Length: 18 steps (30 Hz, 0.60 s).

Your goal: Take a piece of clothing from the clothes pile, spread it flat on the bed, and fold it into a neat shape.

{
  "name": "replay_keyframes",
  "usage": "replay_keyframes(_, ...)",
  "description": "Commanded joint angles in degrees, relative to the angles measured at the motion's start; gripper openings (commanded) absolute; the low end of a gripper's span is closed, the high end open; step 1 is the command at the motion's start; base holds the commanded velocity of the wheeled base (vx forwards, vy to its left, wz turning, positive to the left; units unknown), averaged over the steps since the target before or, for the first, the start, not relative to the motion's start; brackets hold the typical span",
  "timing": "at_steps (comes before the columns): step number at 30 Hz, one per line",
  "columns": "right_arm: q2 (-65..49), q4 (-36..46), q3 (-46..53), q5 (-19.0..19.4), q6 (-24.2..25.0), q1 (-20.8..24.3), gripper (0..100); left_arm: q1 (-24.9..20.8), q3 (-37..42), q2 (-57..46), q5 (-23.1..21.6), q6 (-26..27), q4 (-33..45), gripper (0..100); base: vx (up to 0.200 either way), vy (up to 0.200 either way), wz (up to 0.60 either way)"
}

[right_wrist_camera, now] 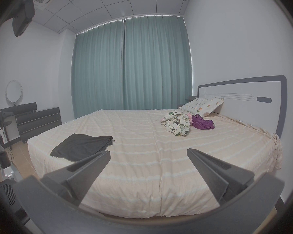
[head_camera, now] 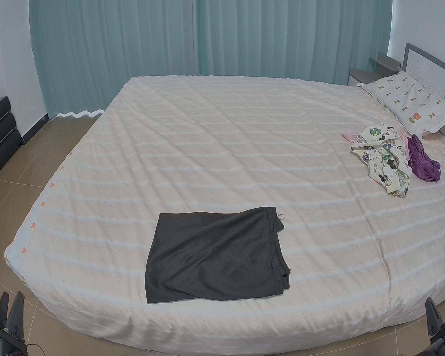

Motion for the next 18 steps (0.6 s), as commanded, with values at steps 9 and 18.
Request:
replay_keyframes(9, -0.56, 0.08, 0.66, -0.15, -0.42, -0.08, 100, 0.01, 0.84, -0.13, 39.55, -52.99, -0.02, 100, 0.000, 0.000, 0.00)
replay_keyframes(18, -0.64, 0.00, 0.66, 0.11, -0.16, 0.01, 100, 0.01, 0.75, -0.13, 41.13, -85.77, 0.68, 100, 0.000, 0.000, 0.00)
